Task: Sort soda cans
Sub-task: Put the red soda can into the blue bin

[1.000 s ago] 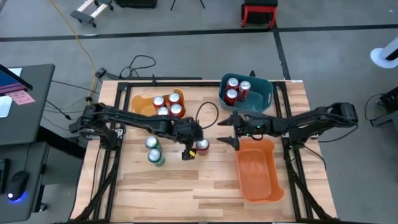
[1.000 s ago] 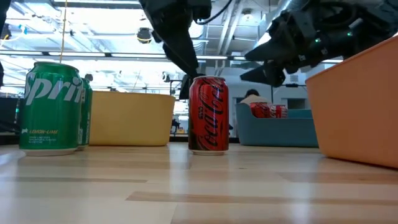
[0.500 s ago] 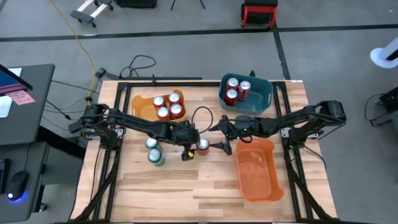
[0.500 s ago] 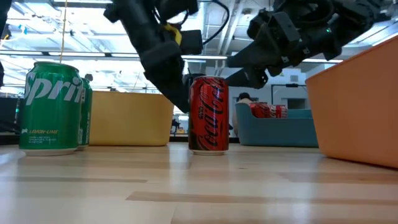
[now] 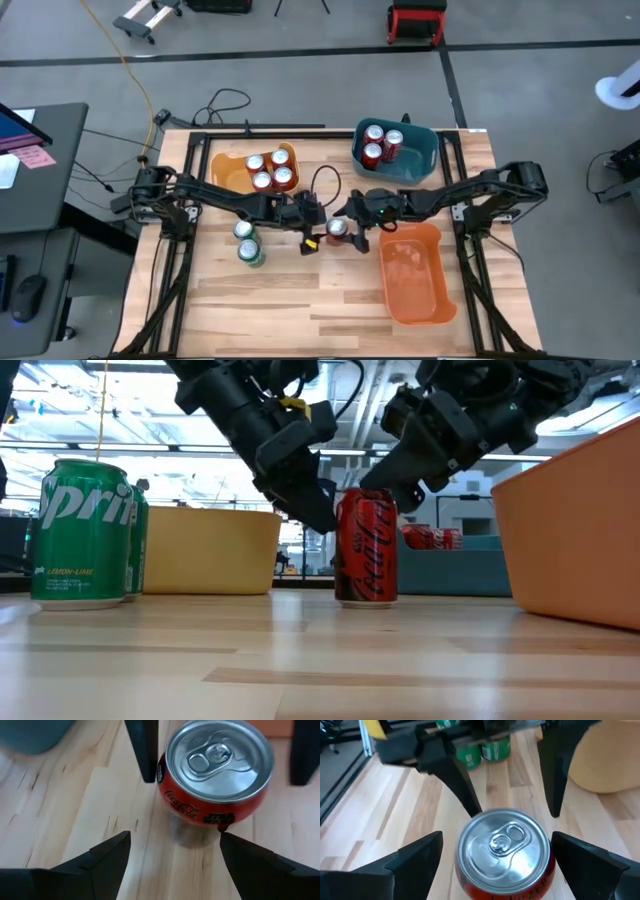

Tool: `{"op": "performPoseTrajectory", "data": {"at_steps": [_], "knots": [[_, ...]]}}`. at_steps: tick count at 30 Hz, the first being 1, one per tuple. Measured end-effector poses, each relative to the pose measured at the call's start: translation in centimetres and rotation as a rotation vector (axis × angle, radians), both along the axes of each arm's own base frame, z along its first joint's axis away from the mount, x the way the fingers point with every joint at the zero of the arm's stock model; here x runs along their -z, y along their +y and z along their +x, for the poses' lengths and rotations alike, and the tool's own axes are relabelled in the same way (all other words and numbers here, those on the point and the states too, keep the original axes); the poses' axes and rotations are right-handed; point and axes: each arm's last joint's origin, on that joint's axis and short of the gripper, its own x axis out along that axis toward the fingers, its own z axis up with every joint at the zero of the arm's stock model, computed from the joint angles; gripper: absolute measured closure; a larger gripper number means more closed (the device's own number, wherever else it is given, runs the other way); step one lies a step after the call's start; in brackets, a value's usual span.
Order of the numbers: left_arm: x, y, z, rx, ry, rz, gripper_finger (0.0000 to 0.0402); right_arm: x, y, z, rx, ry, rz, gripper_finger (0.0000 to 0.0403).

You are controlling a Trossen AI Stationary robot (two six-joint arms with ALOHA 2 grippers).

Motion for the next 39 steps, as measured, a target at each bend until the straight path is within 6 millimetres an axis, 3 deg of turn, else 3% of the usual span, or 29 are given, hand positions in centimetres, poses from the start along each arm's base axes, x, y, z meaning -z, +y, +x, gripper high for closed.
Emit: {"op": "performPoseTrajectory", "data": {"at_steps": [11,19,26,31,39], "knots": [[-0.5,0.2,0.8,0.001,-0.098,-0.006,0.0101,0.5,-0.3,-0.3,0.016,0.056,-0.004,0.0011],[-0.3,0.2,0.6,0.001,-0.073,-0.005,0.0101,0.7,-0.5,-0.5,0.045,0.094,-0.009,0.0108],[-1.6,0.4,0.2,-0.092,-0.124,-0.010,0.0101,0.0,-0.8,-1.1,0.058,0.095,-0.007,0.0113],[-4.6,0.6,-1.3,-0.138,-0.190,0.020,0.0101,-2.6,-1.4,-3.0,0.165,0.077,-0.064,0.0113],[-9.0,-0.3,-5.3,-0.205,-0.226,0.049,0.0101,-8.4,-3.9,-8.2,0.349,-0.053,-0.177,0.0113]]}}
